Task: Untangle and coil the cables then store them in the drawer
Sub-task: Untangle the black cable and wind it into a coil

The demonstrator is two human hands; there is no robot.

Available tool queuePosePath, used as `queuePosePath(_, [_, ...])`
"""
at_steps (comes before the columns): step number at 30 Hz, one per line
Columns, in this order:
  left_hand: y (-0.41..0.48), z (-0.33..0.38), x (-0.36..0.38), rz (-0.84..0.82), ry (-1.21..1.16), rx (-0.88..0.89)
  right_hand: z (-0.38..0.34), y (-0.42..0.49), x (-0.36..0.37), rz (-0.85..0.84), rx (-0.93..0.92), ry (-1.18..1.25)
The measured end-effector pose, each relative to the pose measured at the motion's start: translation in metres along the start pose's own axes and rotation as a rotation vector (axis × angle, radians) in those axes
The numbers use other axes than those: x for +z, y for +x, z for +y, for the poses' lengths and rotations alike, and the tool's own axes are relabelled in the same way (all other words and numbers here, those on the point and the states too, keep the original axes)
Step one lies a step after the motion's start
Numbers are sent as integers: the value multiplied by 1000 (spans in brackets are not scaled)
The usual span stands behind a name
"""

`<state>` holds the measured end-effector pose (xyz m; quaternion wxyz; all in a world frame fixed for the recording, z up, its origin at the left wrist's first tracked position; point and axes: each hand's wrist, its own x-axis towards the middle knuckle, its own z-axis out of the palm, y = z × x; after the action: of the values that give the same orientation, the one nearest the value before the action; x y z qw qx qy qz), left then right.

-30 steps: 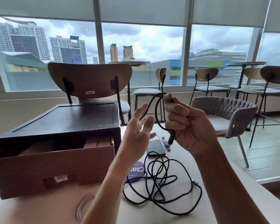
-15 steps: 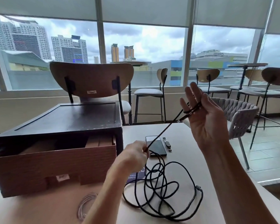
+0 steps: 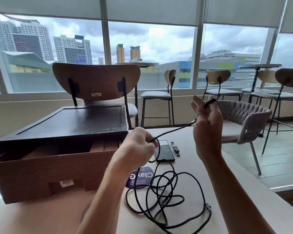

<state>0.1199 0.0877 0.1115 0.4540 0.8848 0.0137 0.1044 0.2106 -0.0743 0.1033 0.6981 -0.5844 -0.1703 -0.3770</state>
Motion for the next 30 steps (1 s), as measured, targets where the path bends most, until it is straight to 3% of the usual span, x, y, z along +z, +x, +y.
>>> queuePosePath(3, [-1, 1, -1, 79, 104, 105, 6, 1, -2, 33, -15, -144])
queuePosePath(5, [0, 3, -2, 125, 143, 202, 11, -1, -3, -52, -26, -293])
queuePosePath(11, [2, 3, -11, 370, 126, 390, 12, -12, -8, -592, 100, -450])
queuePosePath(16, [11, -11, -19, 542, 58, 336, 0, -12, -12, -848, 302, -297])
queuePosePath(22, [16, -25, -19, 523, 2, 308, -26, -9, -25, -1304, 561, 134])
queuePosePath(26, [19, -29, -14, 341, -152, 203, -27, -6, -30, -1348, 644, 453])
queuePosePath(30, [18, -27, -13, 176, -293, 114, -22, -6, -28, -1271, 717, 659])
